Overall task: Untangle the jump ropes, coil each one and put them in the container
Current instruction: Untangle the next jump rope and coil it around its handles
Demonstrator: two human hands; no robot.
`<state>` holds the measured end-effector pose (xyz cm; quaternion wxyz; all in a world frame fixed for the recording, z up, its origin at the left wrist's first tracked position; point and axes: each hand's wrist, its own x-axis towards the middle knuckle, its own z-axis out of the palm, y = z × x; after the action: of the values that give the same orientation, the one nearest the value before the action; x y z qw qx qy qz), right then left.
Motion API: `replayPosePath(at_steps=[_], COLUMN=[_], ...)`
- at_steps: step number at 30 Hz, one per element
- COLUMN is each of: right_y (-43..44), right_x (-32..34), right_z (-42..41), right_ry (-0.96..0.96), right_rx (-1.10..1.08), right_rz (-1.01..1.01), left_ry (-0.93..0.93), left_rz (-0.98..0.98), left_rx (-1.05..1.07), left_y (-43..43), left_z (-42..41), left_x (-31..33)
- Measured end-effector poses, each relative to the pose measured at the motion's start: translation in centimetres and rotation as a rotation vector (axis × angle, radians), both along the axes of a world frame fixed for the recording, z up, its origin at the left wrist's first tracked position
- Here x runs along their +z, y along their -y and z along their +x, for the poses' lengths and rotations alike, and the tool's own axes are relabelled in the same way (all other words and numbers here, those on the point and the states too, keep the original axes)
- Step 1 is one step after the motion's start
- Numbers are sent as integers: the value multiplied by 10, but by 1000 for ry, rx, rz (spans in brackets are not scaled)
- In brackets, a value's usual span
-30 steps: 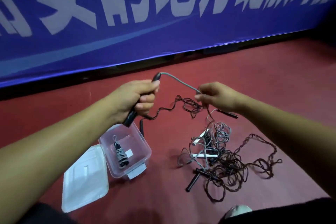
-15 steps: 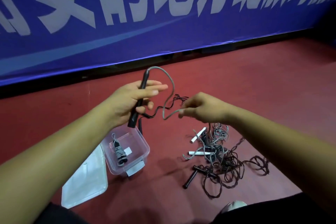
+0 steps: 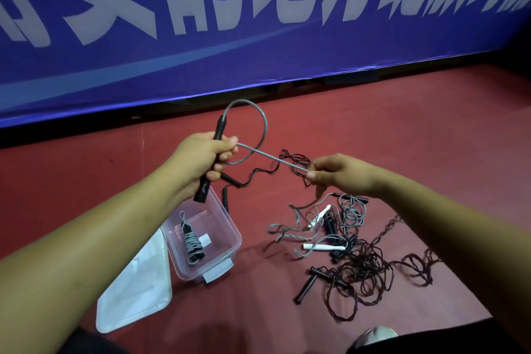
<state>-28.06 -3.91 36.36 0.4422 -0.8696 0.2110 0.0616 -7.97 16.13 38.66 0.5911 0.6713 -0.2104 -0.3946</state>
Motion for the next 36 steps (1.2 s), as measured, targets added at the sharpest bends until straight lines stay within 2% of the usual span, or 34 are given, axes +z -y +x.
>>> replayPosePath(at_steps=[5,7,9,11,12,14,16,18,21,24,29,36], right_y=[25,30,29,19,10,-10,-31,-51,-73,-76,-52,0], right_x=[-26,-29,-26,-17,-11,-1,8,18,30,32,29,-12], right_z=[-13,-16,-12,-1,6,19,30,40,50,51,39,13], right_ry=[-98,-82,-34,-13,-12,-11,9,56,145,162,77,-195], right_rx=[-73,-131,-157,-121,-85,0,100,187,232,209,245,174], right_rz=[33,66,-18,-213,-283,-327,-335,-321,-277,-315,-401,-443], left_ry=[-52,-34,97,326,417,438,293,256,331,349,457,373], left_rz=[23,95,283,506,546,440,208,73,47,87,134,203], left_rx=[158,174,139,91,81,60,-16,-151,-347,-411,-301,35], left_y=[-13,-25,-35,-38,-37,-32,-25,-20,-16,-15,-10,-21], left_z=[40,57,64,62,57,42,16,-9,-23,-16,-1,46], left_x=[-8,-16,-27,-35,-34,-27,-13,-4,-5,-9,-11,-26])
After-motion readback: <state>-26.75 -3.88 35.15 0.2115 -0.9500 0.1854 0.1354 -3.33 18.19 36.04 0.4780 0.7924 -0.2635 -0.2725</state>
